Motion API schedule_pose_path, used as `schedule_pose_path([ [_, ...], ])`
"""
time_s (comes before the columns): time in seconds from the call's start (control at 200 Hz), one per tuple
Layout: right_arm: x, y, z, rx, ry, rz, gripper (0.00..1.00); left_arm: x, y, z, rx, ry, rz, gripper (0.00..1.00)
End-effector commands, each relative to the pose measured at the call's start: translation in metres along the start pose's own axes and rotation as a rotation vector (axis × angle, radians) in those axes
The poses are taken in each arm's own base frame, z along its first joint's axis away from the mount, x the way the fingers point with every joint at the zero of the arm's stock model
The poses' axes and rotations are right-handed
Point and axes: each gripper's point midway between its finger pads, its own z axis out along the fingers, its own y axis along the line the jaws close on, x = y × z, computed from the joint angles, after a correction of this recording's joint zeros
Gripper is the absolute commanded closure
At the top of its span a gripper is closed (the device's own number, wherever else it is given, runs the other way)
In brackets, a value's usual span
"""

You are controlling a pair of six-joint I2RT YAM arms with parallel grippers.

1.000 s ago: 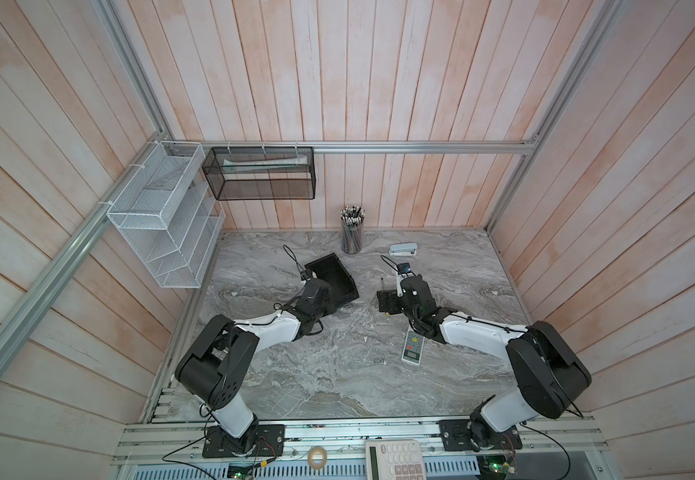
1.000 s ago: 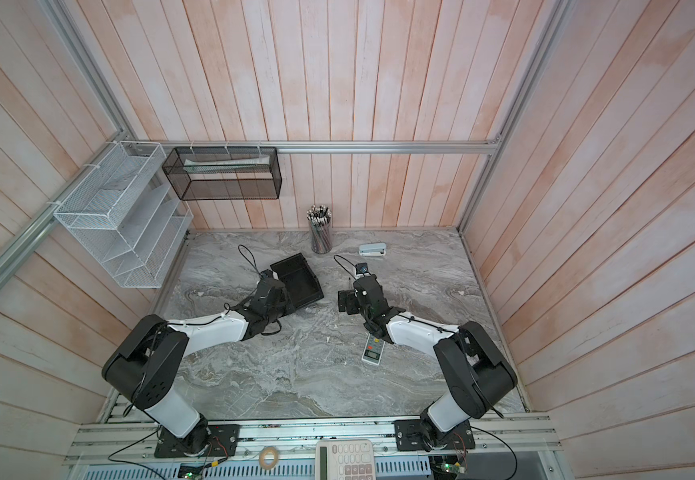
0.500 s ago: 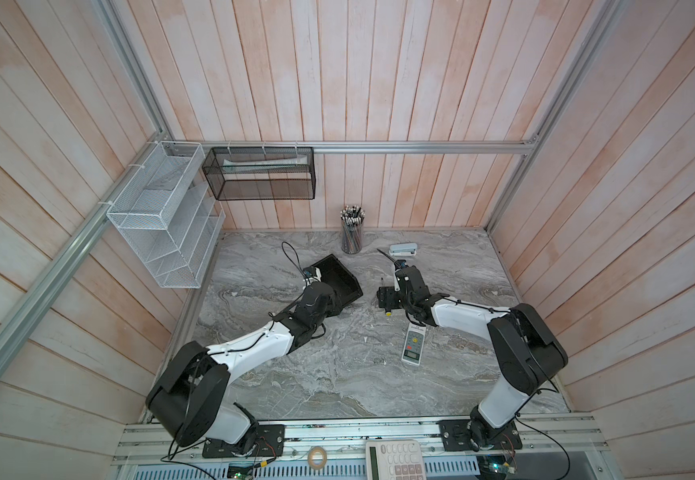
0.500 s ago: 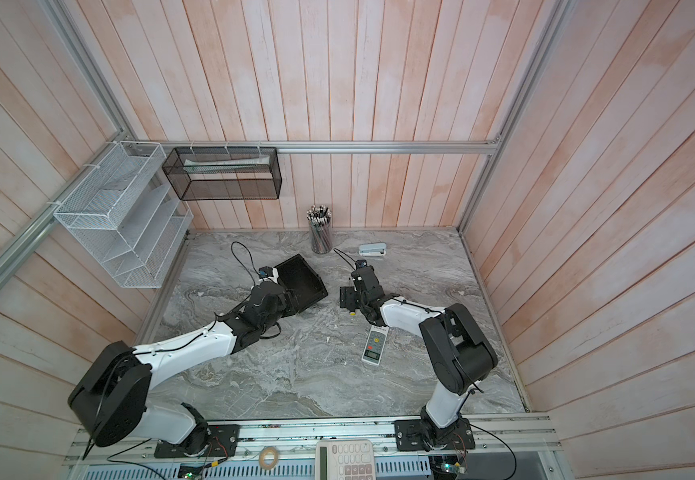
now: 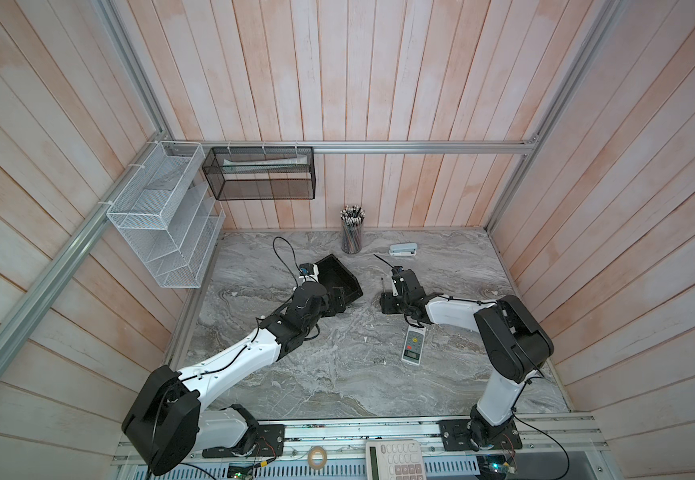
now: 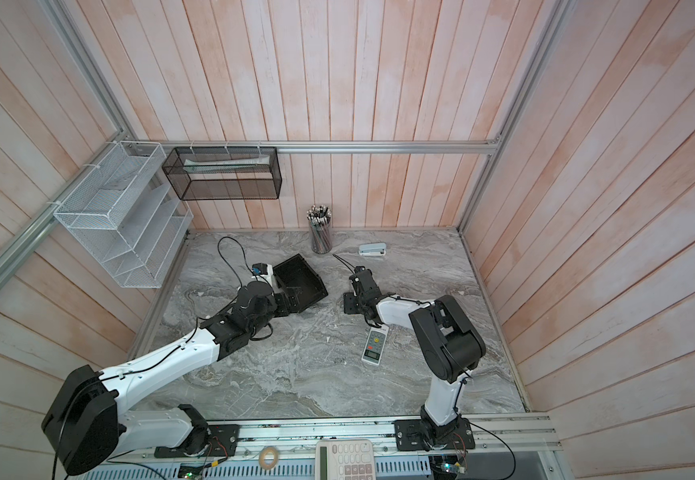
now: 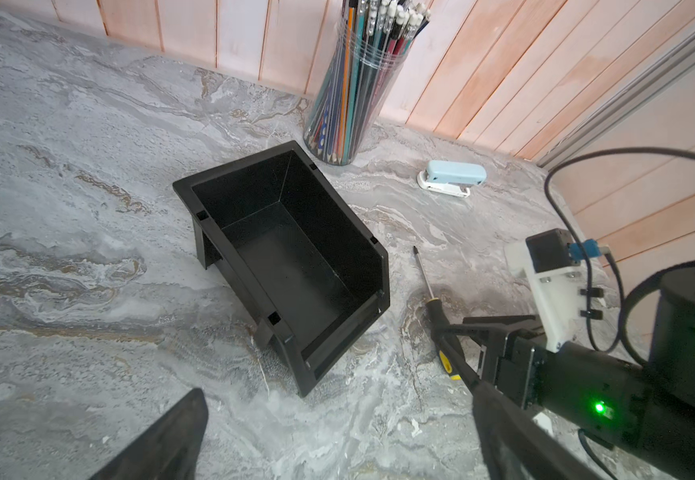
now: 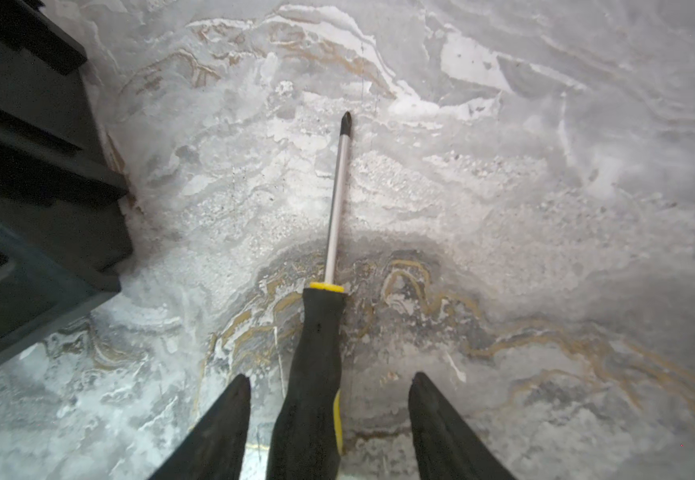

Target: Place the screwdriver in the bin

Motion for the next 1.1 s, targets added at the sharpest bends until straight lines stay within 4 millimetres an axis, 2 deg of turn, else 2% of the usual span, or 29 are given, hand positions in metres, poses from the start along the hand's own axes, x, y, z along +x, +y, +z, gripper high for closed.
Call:
schedule_pose_path([
  [0.0, 0.009, 0.003, 0.006, 0.019, 0.036, -0.012, 0.44, 0.017, -0.001, -0.003, -0.001, 0.085, 0.093, 0.00],
  [0.17, 0.009, 0.001, 0.006, 0.056, 0.032, -0.026, 0.59, 0.018, -0.011, -0.014, 0.063, 0.080, 0.175, 0.00],
  [0.225, 0.009, 0.001, 0.005, 0.069, 0.031, -0.038, 0.71, 0.015, -0.017, -0.020, 0.099, 0.073, 0.203, 0.00],
  [0.285, 0.009, 0.000, 0.005, 0.081, 0.035, -0.047, 0.77, 0.016, -0.024, -0.025, 0.143, 0.080, 0.242, 0.00],
  [0.35, 0.010, -0.002, 0.004, 0.091, 0.037, -0.053, 0.92, 0.016, -0.031, -0.029, 0.177, 0.099, 0.273, 0.00],
  [0.44, 0.008, -0.004, -0.001, 0.104, 0.028, -0.067, 0.98, 0.015, -0.037, -0.032, 0.198, 0.128, 0.290, 0.00],
  [0.595, -0.008, -0.001, -0.022, 0.094, -0.021, -0.102, 0.99, 0.014, -0.040, -0.040, 0.211, 0.156, 0.297, 0.00],
  [0.775, -0.042, 0.014, -0.054, 0.046, -0.108, -0.114, 0.99, 0.002, -0.036, -0.056, 0.176, 0.164, 0.327, 0.00],
  [0.93, -0.075, 0.048, -0.079, -0.088, -0.187, -0.118, 0.98, -0.012, -0.027, -0.067, 0.119, 0.131, 0.383, 0.00],
  [1.095, -0.106, 0.099, -0.098, -0.264, -0.262, -0.132, 0.98, -0.025, -0.012, -0.076, 0.088, 0.071, 0.365, 0.00],
])
